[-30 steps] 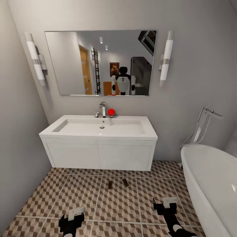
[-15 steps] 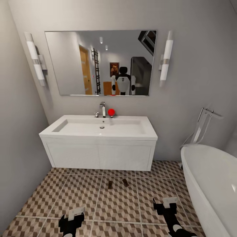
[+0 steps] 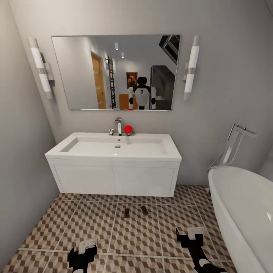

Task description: Take the four mousetraps from the cabinet in the bathroom and place them on the bathroom floor. Make sure all four end up on the same floor surface, and ensure that at least two of them are either under or directly next to the same bathroom sink.

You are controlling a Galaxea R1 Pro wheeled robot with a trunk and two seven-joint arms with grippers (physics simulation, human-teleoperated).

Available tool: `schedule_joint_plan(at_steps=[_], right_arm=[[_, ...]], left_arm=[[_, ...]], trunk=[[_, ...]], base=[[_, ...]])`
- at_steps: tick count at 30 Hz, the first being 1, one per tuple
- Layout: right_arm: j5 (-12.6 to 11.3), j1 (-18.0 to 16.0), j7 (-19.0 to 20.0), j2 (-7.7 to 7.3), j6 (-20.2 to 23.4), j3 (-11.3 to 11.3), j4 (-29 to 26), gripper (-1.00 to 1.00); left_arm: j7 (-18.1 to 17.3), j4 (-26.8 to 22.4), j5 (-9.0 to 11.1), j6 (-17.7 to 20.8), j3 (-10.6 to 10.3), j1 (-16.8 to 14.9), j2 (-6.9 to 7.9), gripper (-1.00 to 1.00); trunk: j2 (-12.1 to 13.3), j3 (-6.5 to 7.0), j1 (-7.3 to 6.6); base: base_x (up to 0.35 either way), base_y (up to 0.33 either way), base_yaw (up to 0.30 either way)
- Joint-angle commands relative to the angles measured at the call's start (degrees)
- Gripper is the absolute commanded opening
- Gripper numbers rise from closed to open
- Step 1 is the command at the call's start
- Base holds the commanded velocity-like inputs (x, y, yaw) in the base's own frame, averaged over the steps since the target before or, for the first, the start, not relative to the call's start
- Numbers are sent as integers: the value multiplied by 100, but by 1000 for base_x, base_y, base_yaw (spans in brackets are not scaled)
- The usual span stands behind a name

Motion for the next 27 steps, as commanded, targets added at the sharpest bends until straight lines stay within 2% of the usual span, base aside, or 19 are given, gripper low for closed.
schedule_joint_plan(at_steps=[1,27], right_arm=[[-58,-3,-7,0,-15,52,2,100],[-58,-3,-7,0,-14,52,2,100]], left_arm=[[17,22,11,-23,-40,-8,-5,100],[17,22,11,-23,-40,-9,-6,100]], trunk=[[-4,-6,0],[-4,-6,0]], base=[[0,0,0],[0,0,0]])
